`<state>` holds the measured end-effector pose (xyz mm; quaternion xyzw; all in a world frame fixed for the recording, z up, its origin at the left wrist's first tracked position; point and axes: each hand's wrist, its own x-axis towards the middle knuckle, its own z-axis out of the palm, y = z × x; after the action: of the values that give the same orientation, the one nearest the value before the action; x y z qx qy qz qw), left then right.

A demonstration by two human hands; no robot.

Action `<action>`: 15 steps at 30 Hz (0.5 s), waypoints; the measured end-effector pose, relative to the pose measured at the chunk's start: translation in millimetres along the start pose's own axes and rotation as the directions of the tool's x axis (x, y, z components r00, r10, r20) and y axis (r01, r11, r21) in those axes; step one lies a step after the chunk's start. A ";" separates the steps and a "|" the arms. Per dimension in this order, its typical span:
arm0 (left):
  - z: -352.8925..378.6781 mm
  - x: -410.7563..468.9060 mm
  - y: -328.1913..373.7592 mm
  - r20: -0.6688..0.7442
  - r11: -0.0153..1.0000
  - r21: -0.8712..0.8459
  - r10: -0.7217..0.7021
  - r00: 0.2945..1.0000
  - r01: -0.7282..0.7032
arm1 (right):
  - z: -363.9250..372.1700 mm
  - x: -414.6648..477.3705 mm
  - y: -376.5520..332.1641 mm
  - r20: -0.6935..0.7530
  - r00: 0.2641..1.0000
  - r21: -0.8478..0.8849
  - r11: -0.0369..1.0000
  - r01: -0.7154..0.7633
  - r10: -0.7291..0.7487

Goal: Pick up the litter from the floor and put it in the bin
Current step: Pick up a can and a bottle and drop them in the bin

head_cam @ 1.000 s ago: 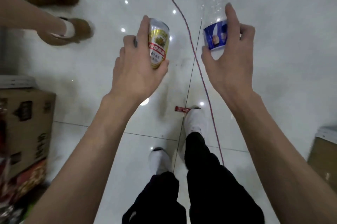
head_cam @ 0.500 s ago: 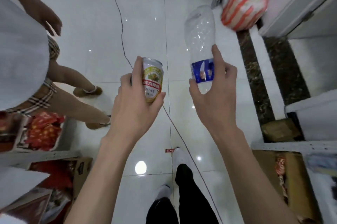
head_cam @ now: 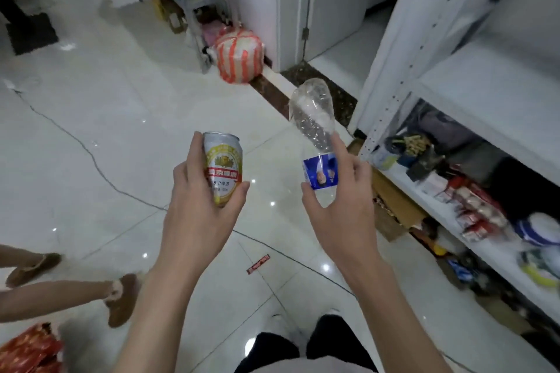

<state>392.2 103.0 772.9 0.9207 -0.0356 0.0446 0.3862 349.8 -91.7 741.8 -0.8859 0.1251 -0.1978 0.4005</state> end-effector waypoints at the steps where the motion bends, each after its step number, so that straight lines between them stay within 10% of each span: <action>1: 11.6 -4.9 13.0 0.039 0.999 -0.021 0.034 0.999 -0.034 | -18.6 -9.9 9.7 -0.049 0.998 -0.017 0.999 -0.032 0.032; 15: 197.1 -198.6 232.7 0.504 0.843 -0.272 0.536 0.678 -0.464 | -285.2 -242.8 142.2 -0.665 0.678 -0.073 0.876 -0.476 0.313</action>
<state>182.4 -194.3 778.4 0.8212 -0.4007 -0.1262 0.3864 -4.0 -279.9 744.4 -0.7587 0.4652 -0.3765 0.2572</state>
